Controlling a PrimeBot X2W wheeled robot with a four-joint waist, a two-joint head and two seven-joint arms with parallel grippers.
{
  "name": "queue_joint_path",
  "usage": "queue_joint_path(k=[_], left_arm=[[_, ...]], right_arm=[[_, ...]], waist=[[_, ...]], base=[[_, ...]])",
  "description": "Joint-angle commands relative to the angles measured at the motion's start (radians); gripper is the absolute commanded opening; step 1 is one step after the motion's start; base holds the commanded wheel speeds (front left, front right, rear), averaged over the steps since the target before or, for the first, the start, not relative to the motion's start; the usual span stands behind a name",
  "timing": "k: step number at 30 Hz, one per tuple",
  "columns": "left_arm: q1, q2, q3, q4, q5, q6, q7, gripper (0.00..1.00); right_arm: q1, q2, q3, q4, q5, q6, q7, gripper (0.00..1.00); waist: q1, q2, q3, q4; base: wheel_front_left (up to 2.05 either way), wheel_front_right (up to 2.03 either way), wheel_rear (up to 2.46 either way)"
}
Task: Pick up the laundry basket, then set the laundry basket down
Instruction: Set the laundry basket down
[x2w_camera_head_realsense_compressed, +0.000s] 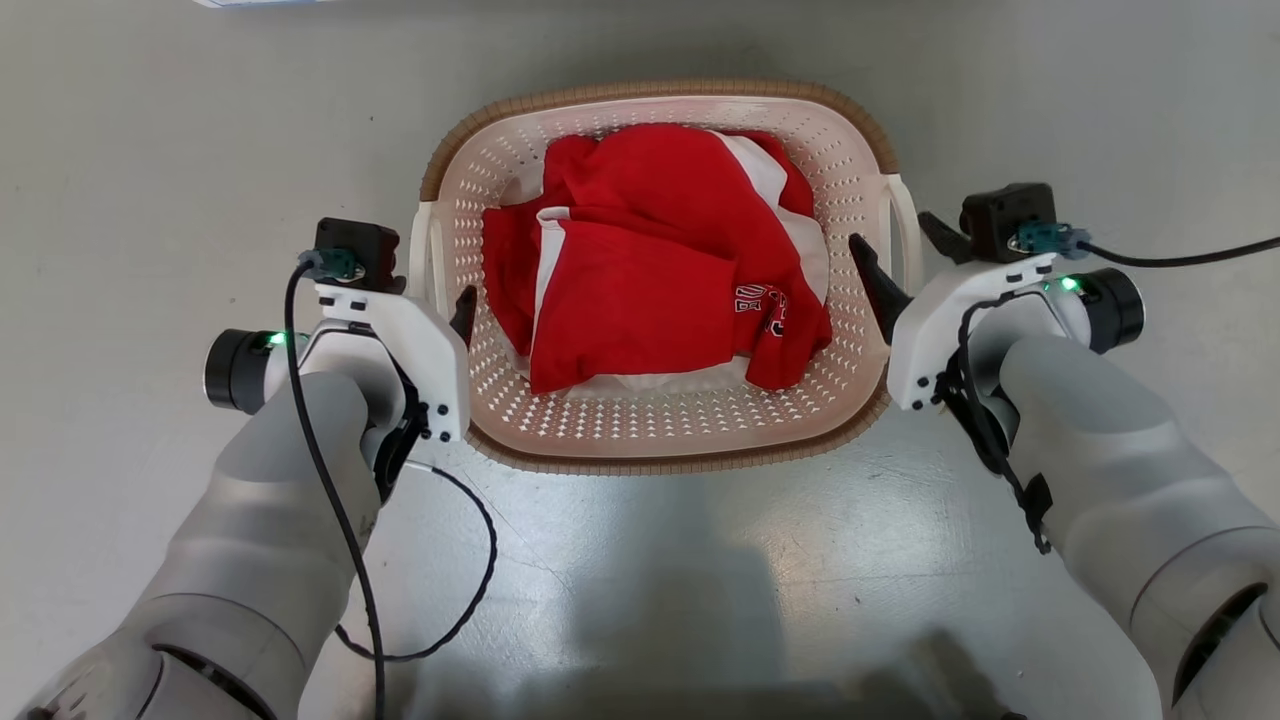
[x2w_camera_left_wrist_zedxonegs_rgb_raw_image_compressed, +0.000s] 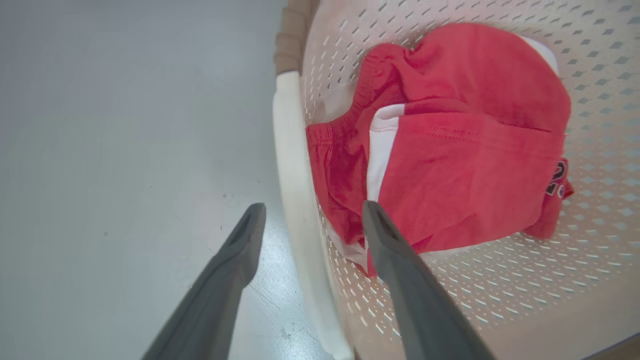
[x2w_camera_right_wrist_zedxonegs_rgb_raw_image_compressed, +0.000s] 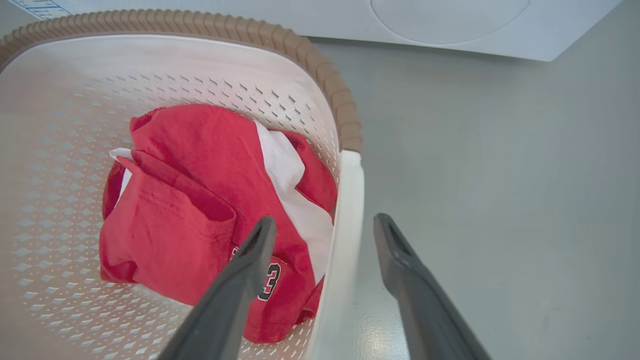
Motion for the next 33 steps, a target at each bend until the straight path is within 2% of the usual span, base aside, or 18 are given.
queue_joint_path(k=[1,13,19,22,27,33], left_arm=[[-0.001,0.036,0.017,-0.003,-0.002,0.016,-0.007,1.0],[0.034,0.049,0.021,-0.003,-0.015,0.05,-0.013,1.0],[0.085,0.045,0.029,-0.003,-0.025,0.064,-0.073,1.0],[0.109,0.046,0.039,-0.005,-0.027,0.078,-0.114,1.0],[0.166,0.055,0.064,-0.04,-0.028,0.071,-0.134,1.0],[0.289,0.104,0.167,-0.19,0.0,0.092,-0.135,1.0]], right_arm=[[0.038,0.008,0.0,-0.007,-0.013,0.006,-0.015,1.0],[0.081,0.02,-0.058,-0.007,-0.06,0.006,-0.03,1.0],[0.099,0.023,-0.127,-0.008,-0.104,0.006,-0.032,1.0],[0.119,0.009,-0.187,-0.037,-0.144,0.006,-0.032,1.0],[0.184,-0.049,-0.331,-0.116,-0.269,0.006,-0.032,1.0],[0.33,-0.089,-0.561,-0.249,-0.477,0.006,-0.032,1.0]], waist=[[0.0,0.0,-0.001,-0.001],[0.0,0.0,-0.092,-0.007],[0.0,0.0,-0.2,-0.005],[0.0,0.0,-0.264,-0.003],[0.0,0.0,-0.375,0.005],[0.0,0.0,-0.517,0.007]], base=[[0.0,0.0,0.0],[0.0,0.0,0.0],[0.0,0.0,0.0],[0.0,0.0,0.0],[0.0,0.0,0.0],[0.0,0.0,0.0]])
